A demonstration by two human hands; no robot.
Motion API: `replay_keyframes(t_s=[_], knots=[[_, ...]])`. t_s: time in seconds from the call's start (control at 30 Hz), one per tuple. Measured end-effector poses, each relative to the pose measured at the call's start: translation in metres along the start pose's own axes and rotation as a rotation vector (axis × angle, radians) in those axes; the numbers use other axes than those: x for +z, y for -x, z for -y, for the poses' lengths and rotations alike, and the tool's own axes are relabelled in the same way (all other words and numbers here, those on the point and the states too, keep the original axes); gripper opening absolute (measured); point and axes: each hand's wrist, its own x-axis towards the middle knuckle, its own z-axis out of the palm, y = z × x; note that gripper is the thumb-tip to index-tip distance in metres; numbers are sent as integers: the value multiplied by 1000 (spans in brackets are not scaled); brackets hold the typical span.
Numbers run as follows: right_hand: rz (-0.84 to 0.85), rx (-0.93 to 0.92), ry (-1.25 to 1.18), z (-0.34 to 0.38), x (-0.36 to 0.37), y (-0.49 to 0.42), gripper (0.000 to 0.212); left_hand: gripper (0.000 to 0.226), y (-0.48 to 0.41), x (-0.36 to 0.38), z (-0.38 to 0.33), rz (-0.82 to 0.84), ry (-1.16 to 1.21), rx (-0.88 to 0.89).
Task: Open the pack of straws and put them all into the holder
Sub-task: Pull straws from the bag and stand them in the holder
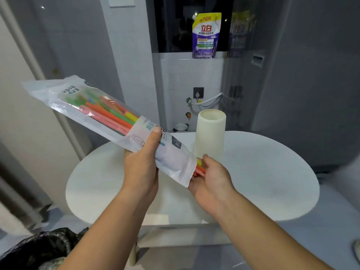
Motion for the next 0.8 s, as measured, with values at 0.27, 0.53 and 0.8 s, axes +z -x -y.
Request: replay_keyframes(t_s=[0.27,0.53,0.8], knots=[[57,-304,698,-6,-3,-7,29,21,-4,-26,-14,-127,154,-133],[79,-609,855,6,-5,-12,10,37,-8,-34,-8,-195,294,-292],[185,-431,810,42,-15,-3,12,31,-4,-29,-10,-256,368,-378]])
